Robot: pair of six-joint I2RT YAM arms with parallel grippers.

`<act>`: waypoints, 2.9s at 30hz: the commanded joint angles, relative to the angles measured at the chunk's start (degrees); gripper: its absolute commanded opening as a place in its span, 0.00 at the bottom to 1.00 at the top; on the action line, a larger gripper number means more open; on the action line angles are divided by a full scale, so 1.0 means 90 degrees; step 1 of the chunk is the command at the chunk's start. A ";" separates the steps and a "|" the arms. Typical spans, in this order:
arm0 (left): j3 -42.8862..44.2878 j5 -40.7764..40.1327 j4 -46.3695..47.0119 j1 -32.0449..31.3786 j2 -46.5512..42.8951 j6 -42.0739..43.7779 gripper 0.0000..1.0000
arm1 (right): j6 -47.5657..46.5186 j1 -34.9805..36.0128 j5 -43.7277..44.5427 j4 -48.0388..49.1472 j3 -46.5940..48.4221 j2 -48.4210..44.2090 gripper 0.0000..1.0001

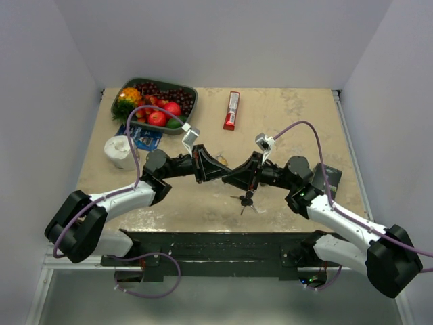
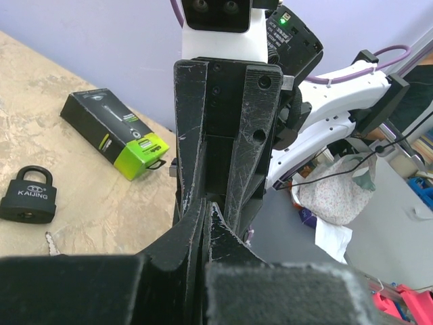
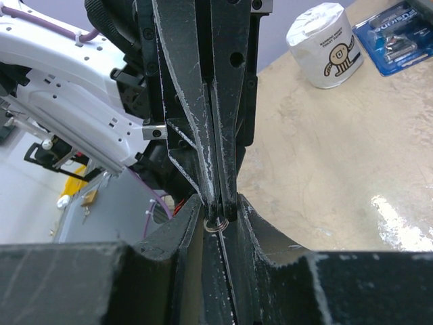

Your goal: Unlock with the key

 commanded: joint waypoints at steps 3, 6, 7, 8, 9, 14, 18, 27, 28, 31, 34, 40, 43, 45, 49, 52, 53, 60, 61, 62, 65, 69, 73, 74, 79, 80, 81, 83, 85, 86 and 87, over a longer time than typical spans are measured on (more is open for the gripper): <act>0.0321 -0.0166 0.0271 -0.0137 -0.0029 0.0286 0.00 | 0.0060 0.0105 -0.0015 0.0289 -0.0018 0.0024 0.24; 0.0331 -0.0166 0.0271 -0.0137 -0.0039 0.0286 0.00 | 0.0050 0.0105 -0.0005 0.0279 -0.0009 0.0024 0.30; 0.0331 -0.0157 0.0271 -0.0137 -0.0049 0.0286 0.00 | 0.0031 0.0115 0.0004 0.0260 -0.0009 0.0014 0.33; 0.0350 -0.0157 0.0271 -0.0147 -0.0049 0.0296 0.00 | 0.0011 0.0105 0.0043 0.0182 -0.0009 -0.0015 0.35; 0.0341 -0.0147 0.0261 -0.0137 -0.0058 0.0276 0.00 | -0.0027 0.0105 0.0082 0.0153 -0.0038 -0.0044 0.38; 0.0351 -0.0127 0.0271 -0.0137 -0.0058 0.0266 0.00 | -0.0038 0.0105 0.0170 0.0113 -0.0116 -0.0210 0.39; 0.0360 -0.0069 0.0252 -0.0137 -0.0068 0.0257 0.00 | -0.0008 0.0105 0.0238 0.0143 -0.0145 -0.0298 0.29; 0.0321 -0.0010 0.0193 -0.0137 -0.0127 0.0315 0.00 | 0.0187 0.0105 0.0258 0.0523 -0.0302 -0.0308 0.08; 0.0292 -0.0010 0.0183 -0.0137 -0.0136 0.0325 0.00 | 0.0187 0.0105 0.0297 0.0562 -0.0311 -0.0308 0.06; 0.0263 -0.0010 0.0076 -0.0137 -0.0166 0.0422 0.00 | 0.0197 0.0115 0.0443 0.0582 -0.0360 -0.0347 0.00; 0.0263 -0.0098 -0.0207 -0.0147 -0.0254 0.0637 0.00 | 0.0187 0.0115 0.0570 0.0572 -0.0419 -0.0454 0.00; 0.0331 -0.0430 -0.0832 -0.0137 -0.0439 0.1096 0.58 | 0.0060 0.0105 0.0980 0.0397 -0.0536 -0.0640 0.00; 0.0409 -0.0644 -0.1027 -0.0137 -0.0508 0.1281 0.82 | -0.0018 0.0095 0.1127 0.0280 -0.0555 -0.0669 0.00; 0.0467 -0.0848 -0.1260 -0.0127 -0.0576 0.1486 0.92 | -0.0125 0.0105 0.1292 0.0104 -0.0546 -0.0689 0.00; 0.0731 -0.1522 -0.2003 -0.0127 -0.0800 0.2062 0.97 | -0.0359 0.0056 0.1711 -0.0413 -0.0458 -0.0738 0.00; 0.0712 -0.2857 -0.2686 -0.0166 -0.1190 0.2531 0.98 | -0.0525 -0.0002 0.2363 -0.1037 -0.0312 -0.0767 0.00; 0.0654 -0.3741 -0.2939 -0.0224 -0.1443 0.2648 0.98 | -0.0574 -0.0022 0.2542 -0.1368 -0.0244 -0.0796 0.00; 0.0838 -0.6435 -0.4708 -0.0577 -0.1369 0.2680 0.97 | -0.0887 -0.0149 0.3538 -0.2307 -0.0009 -0.1343 0.00; 0.0936 -0.6542 -0.4942 -0.0577 -0.1222 0.2582 0.97 | -0.0916 -0.0149 0.3684 -0.2473 0.0069 -0.1421 0.00; 0.1043 -0.6717 -0.5447 -0.0577 -0.0863 0.2484 0.96 | -0.0965 -0.0149 0.3928 -0.2842 0.0205 -0.1644 0.00; 0.1541 -0.6846 -0.6298 -0.0596 -0.0256 0.2181 0.96 | -0.1140 -0.0149 0.4319 -0.3283 0.0381 -0.2074 0.00; 0.1951 -0.6622 -0.6506 -0.0606 0.0750 0.1947 0.96 | -0.1287 -0.0149 0.4691 -0.3831 0.0577 -0.2553 0.00; 0.2566 -0.6504 -0.7071 -0.0616 0.1649 0.1926 0.96 | -0.1385 -0.0149 0.4829 -0.4096 0.0724 -0.2593 0.00; 0.2722 -0.6466 -0.7334 -0.0616 0.2008 0.2014 0.96 | -0.1366 -0.0139 0.4829 -0.4144 0.0695 -0.2632 0.00; 0.3524 -0.6221 -0.7786 -0.0606 0.2851 0.2200 0.99 | -0.1258 -0.0149 0.4702 -0.4183 0.0529 -0.2837 0.00; 0.3602 -0.6173 -0.7786 -0.0606 0.3006 0.2219 0.99 | -0.1258 -0.0149 0.4682 -0.4203 0.0528 -0.2857 0.00; 0.3651 -0.6163 -0.7786 -0.0596 0.3085 0.2210 0.99 | -0.1258 -0.0149 0.4682 -0.4213 0.0528 -0.2867 0.00; 0.3787 -0.6066 -0.7776 -0.0567 0.3300 0.2190 0.99 | -0.1278 -0.0139 0.4672 -0.4232 0.0538 -0.2886 0.00; 0.3798 -0.5900 -0.7534 -0.0548 0.3427 0.2161 0.99 | -0.1268 -0.0149 0.4663 -0.4232 0.0529 -0.2886 0.00; 0.3749 -0.5667 -0.7377 -0.0547 0.3505 0.2171 0.99 | -0.1278 -0.0149 0.4672 -0.4242 0.0528 -0.2896 0.00; 0.3739 -0.5577 -0.7250 -0.0528 0.3545 0.2171 0.99 | -0.1278 -0.0139 0.4672 -0.4223 0.0519 -0.2906 0.00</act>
